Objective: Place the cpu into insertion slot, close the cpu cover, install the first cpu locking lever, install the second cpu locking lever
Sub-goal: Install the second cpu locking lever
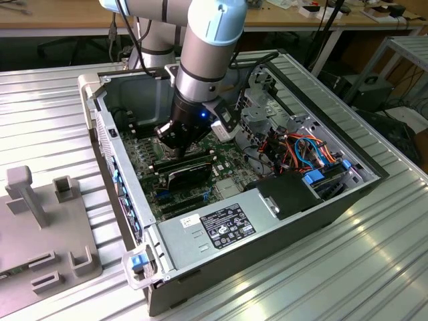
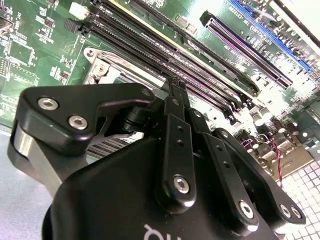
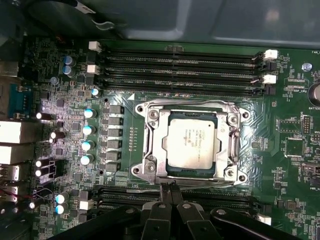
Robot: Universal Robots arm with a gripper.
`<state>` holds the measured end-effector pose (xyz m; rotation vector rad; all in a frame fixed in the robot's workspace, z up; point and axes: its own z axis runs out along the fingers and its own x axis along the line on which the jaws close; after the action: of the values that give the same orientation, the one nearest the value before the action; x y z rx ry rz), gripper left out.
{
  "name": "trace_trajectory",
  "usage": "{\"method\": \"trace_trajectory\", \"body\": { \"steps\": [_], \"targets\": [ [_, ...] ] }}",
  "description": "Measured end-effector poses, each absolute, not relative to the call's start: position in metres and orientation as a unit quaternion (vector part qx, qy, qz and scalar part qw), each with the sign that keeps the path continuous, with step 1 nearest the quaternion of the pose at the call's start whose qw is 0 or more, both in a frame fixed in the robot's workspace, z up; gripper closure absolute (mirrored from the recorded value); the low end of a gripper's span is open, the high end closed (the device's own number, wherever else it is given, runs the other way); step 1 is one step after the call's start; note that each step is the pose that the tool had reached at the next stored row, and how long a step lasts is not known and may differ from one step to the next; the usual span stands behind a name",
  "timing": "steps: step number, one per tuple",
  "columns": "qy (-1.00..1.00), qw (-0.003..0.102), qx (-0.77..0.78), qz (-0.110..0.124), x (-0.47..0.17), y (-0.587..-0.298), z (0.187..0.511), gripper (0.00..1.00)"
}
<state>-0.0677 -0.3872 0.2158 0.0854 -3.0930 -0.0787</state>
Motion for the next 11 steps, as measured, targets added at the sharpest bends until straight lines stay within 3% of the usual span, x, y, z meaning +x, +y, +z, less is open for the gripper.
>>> {"method": "trace_trajectory", "body": {
  "steps": [11],
  "targets": [
    [-0.999,0.023,0.028,-0.029,-0.0692,-0.3872,0.2137,0.89]
  ]
}}
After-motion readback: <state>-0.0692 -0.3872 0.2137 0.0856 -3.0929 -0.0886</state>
